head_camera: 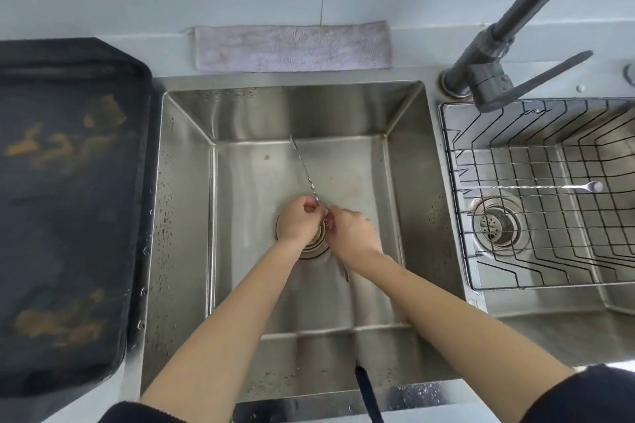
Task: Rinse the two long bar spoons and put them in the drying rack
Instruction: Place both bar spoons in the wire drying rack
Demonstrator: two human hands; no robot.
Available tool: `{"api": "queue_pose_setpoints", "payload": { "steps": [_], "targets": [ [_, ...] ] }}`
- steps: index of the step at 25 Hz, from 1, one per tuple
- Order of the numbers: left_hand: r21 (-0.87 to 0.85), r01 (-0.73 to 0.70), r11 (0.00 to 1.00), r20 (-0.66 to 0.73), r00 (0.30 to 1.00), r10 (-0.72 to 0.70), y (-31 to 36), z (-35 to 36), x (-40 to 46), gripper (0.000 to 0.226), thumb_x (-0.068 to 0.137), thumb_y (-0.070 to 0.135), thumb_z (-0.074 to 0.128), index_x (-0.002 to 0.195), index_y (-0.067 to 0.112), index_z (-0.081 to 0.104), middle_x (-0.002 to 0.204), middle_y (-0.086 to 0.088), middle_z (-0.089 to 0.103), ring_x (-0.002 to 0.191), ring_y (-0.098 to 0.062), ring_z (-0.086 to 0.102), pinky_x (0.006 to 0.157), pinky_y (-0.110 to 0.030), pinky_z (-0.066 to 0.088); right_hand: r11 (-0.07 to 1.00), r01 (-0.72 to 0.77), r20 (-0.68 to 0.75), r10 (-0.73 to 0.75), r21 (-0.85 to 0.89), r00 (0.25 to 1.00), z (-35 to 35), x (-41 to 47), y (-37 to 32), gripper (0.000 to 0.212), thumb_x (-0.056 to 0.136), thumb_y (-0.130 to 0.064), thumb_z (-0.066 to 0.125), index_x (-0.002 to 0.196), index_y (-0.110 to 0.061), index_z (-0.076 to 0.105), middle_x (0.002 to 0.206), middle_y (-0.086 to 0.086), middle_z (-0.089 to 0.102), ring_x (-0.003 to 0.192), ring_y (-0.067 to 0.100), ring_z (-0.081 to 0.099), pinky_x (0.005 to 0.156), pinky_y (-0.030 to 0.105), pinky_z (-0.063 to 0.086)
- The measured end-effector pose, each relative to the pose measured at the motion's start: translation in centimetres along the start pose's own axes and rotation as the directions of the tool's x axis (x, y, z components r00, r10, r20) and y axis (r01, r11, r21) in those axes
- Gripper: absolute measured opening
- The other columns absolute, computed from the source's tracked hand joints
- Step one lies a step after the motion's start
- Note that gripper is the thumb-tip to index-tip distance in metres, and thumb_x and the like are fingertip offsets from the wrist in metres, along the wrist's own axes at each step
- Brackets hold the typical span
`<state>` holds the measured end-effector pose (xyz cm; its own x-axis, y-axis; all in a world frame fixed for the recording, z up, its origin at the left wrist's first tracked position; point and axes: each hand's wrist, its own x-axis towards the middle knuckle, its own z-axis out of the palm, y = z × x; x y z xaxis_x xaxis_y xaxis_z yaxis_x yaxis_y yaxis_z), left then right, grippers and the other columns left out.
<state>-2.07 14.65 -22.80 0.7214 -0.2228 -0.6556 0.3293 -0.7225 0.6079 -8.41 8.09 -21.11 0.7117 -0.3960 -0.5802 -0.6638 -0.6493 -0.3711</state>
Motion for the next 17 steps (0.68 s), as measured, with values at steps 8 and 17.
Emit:
{"api": "queue_pose_setpoints", "payload": {
  "steps": [8,17],
  "targets": [
    [-0.13,-0.207,0.97,-0.11,0.975,0.193,4.4,-3.6,-3.3,0.015,0.089,0.017,0.053,0.097,0.009,0.064,0.094,-0.009,0.069,0.079,-0.021,0.065,0.09,-0.03,0.046,0.982,0.05,-0.154,-0.022,0.181,0.988,-5.0,-2.3,-2.1,0.025,0.085,-0.013,0.045,0.104,-0.017,0.06,0.106,0.012,0.069,0.1,0.036,0.061,0.081,0.037,0.05],
    [0.238,-0.385,0.892,-0.241,0.866,0.438,6.9,-4.8,-8.9,0.02,0.089,0.032,0.054,0.085,0.016,0.063,0.082,-0.003,0.073,0.082,-0.022,0.069,0.08,-0.034,0.05,0.97,0.194,-0.36,-0.13,0.148,0.924,-9.7,-7.1,-0.8,0.024,0.087,-0.017,0.048,0.103,-0.02,0.065,0.108,0.007,0.07,0.102,0.032,0.061,0.081,0.033,0.048]
  ]
}}
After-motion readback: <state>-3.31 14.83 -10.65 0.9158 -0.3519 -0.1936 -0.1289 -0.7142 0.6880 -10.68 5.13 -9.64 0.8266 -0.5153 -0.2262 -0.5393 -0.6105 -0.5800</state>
